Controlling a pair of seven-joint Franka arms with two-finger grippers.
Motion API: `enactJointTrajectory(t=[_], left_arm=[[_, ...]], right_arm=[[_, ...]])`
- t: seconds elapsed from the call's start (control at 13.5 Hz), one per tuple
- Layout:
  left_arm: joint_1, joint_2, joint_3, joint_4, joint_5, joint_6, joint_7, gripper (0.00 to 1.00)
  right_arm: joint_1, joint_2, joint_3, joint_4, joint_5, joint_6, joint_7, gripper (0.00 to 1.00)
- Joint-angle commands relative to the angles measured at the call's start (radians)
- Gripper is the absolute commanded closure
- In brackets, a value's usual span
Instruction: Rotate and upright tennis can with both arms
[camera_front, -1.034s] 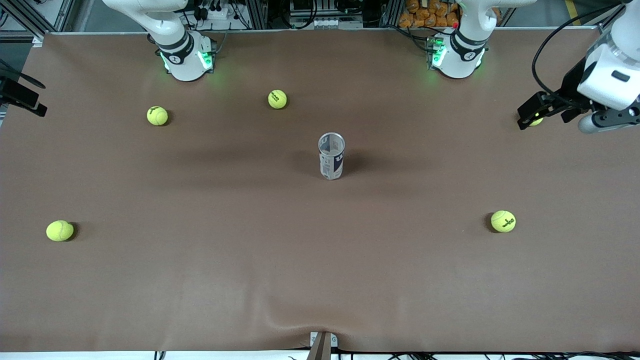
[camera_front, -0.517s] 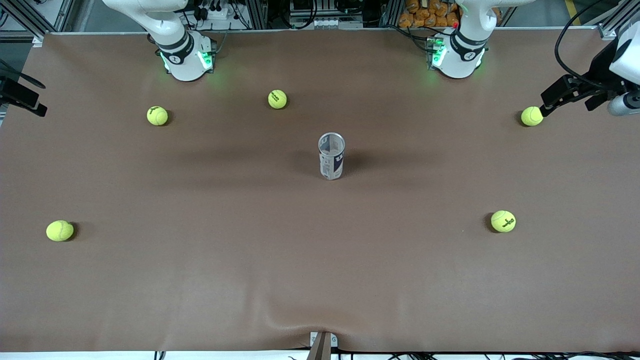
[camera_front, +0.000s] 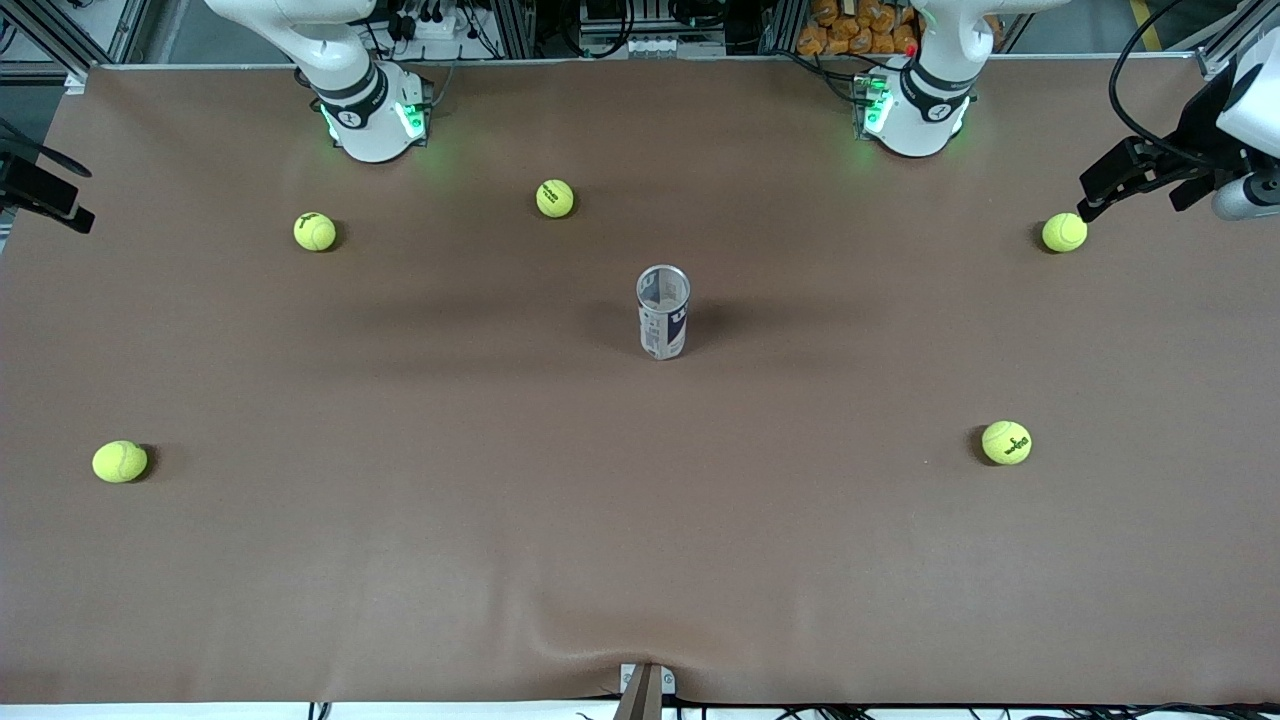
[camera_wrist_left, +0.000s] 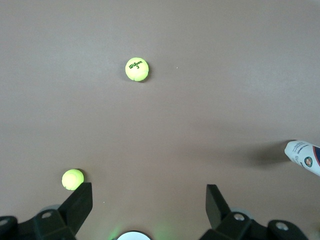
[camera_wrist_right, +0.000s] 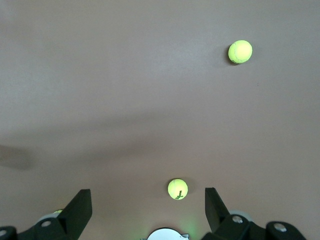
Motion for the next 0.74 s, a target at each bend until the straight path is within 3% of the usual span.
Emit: enactJointTrajectory(t=[0.0,0.67], left_arm=[[0.012,0.007,-0.01,0.027,-0.002,-0.022,0.011,0.0],[0.016,0.013,-0.003,0.041,0.003,-0.054,0.01,0.0]], right_arm=[[-0.002,0.004,0.0,0.013,0.01,-0.008,-0.008,0.0],[-0.002,0.004,0.001,0.013,0.01,-0.008,-0.006,0.0]])
